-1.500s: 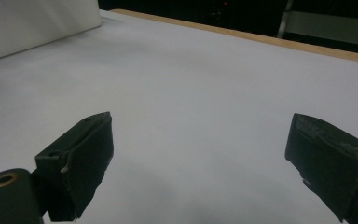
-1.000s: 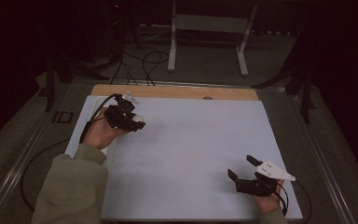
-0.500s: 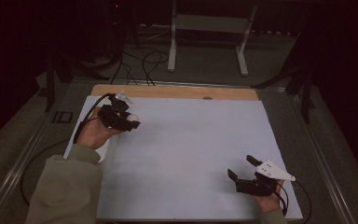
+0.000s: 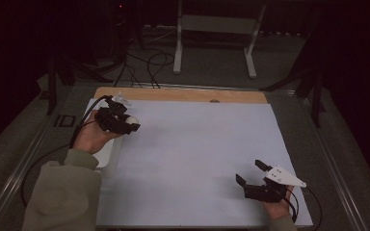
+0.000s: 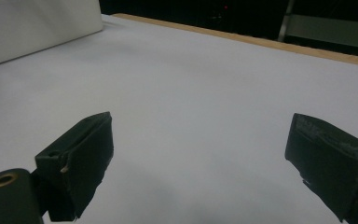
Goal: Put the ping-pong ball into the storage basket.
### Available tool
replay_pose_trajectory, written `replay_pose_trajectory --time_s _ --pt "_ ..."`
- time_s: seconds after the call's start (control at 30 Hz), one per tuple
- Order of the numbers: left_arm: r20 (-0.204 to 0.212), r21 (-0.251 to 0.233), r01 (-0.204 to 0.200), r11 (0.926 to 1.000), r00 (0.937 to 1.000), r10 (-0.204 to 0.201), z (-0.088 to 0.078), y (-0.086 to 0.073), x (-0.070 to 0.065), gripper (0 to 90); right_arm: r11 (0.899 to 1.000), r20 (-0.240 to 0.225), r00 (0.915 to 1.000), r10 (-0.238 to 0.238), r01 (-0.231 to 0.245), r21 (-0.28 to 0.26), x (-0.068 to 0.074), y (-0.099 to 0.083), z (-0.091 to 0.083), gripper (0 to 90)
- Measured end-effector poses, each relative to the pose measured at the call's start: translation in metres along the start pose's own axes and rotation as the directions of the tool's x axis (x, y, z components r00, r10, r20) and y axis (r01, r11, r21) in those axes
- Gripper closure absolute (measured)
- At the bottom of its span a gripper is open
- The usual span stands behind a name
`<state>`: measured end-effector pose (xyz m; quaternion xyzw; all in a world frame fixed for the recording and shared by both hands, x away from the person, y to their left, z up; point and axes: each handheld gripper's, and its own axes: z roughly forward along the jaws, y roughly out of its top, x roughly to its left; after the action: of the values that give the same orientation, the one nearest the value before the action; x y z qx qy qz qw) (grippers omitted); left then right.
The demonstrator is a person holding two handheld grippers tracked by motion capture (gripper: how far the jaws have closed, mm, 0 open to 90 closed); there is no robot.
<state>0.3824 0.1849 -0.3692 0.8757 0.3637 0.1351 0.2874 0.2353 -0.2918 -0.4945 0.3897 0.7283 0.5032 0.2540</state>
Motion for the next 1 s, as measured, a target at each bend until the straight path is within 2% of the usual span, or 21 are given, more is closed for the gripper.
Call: replay_pose_trajectory --time_s 0.73,1.0 --pt "-0.047 0.007 0.028 0.9996 0.9985 -0.027 -0.011 -0.014 0.012 51.2 1.000 0.004 1.0000 -0.001 0.001 -0.003 0.000 0.000 0.000 7.3" --pt "-0.066 -0.005 0.056 0.9984 0.9963 -0.056 -0.017 -0.021 0.018 51.2 1.000 0.004 1.0000 0.000 0.000 -0.002 0.000 0.000 0.000 7.2"
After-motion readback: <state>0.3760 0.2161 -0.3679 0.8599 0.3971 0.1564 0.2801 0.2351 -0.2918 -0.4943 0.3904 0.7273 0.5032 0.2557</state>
